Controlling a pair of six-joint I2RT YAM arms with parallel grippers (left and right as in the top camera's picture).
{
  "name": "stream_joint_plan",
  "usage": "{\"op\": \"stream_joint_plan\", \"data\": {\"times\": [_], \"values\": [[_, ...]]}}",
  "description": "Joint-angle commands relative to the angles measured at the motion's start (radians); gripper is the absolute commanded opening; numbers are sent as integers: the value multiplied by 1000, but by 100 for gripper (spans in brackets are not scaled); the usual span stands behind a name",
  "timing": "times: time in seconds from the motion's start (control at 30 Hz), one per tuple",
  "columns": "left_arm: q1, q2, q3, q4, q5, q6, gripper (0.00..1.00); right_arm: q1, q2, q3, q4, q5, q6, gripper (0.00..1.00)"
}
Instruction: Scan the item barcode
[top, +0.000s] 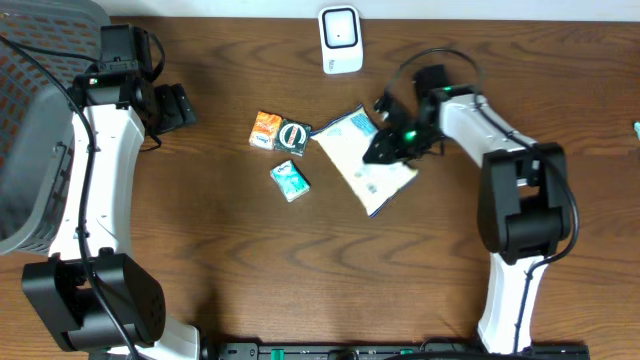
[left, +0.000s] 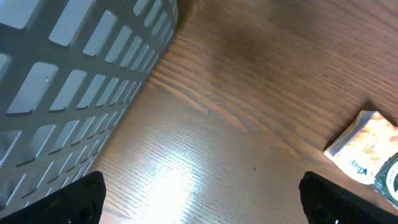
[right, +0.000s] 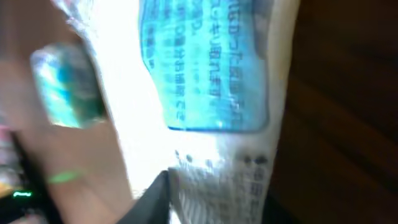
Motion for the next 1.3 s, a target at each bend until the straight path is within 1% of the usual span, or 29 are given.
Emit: {"op": "stream_joint_plan", "data": {"times": [0.0,0.03,0.1,0.17,0.2,0.27,0.3,0.47,0.6,0.7,0.87,1.1,1.27], "values": [[2,10,-5,-2,3,9,98,74,-29,13,-8,217,-19,53],[2,10,-5,-2,3,9,98,91,-29,12,-8,222,-32,58],[2,10,-5,-2,3,9,98,111,-29,12,-9,222,-42,60],[2,10,-5,-2,3,9,98,128,-28,12,-9,235,-41,60],[2,10,-5,-2,3,9,98,132,-28,12,-9,241,-41,57],[2,10,-5,-2,3,9,98,139,-28,10,-9,246,-41,43],[2,10,-5,-2,3,9,97,141,-28,9,-9,246,-40,33],[2,10,-5,-2,3,9,98,142,-25,-5,-11,243,-38,1],[2,10,-5,-2,3,9,98,141,-25,-7,-11,251,-12,1],[2,10,-5,-2,3,9,97,139,-25,-7,1,305,45,1],[2,10,-5,-2,3,9,98,139,-31,11,4,471,136,1],[2,10,-5,-2,3,9,98,141,-54,103,-84,708,202,1],[2,10,-5,-2,3,9,98,148,-56,158,-141,924,245,1]]}}
